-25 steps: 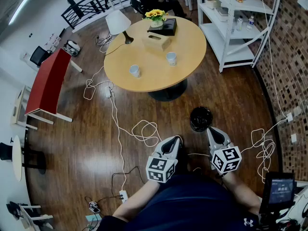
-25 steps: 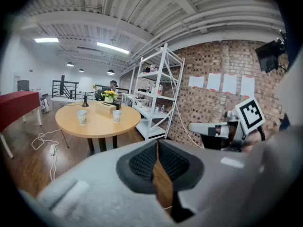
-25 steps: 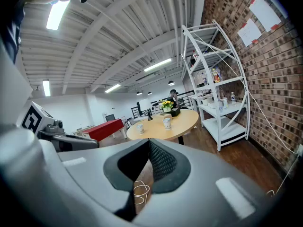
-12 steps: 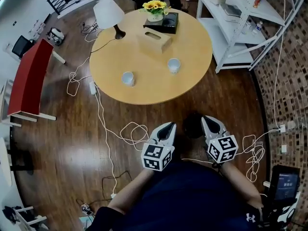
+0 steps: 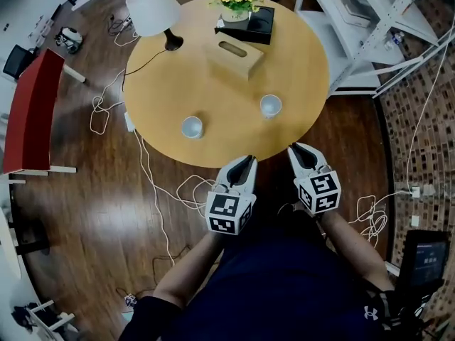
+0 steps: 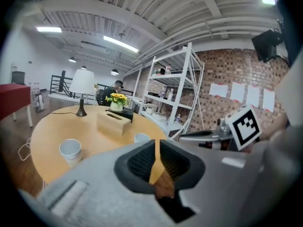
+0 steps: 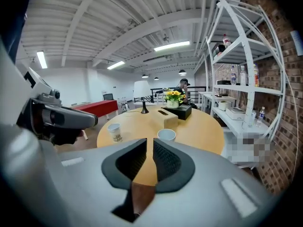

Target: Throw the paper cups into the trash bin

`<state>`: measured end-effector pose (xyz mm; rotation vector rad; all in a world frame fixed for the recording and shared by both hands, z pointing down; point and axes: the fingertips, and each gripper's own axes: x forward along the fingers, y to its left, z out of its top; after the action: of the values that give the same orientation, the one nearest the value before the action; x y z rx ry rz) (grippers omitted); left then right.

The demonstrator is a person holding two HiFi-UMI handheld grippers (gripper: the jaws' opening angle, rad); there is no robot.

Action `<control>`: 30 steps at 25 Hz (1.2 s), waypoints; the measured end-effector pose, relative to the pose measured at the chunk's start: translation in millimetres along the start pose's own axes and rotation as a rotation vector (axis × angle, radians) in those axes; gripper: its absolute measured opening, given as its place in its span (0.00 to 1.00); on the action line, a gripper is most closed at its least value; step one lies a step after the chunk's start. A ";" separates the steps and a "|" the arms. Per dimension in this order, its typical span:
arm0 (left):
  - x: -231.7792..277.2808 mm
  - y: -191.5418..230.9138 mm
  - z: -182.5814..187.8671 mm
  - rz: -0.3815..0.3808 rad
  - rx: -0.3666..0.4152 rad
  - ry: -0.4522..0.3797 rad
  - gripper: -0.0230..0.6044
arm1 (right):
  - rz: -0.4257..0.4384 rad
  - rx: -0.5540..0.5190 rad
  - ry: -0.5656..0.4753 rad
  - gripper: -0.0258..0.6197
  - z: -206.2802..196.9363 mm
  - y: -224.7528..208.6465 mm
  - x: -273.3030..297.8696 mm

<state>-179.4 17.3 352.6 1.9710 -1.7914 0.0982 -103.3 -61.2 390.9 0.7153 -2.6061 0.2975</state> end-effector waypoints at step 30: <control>-3.9 74.7 -33.4 0.148 -0.084 0.070 0.22 | -0.010 -0.465 0.403 0.09 -20.0 -27.9 165.9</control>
<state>-242.7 31.1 402.6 1.7548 -1.8637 0.1359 -211.2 -151.1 485.6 0.4478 -2.1678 -0.1556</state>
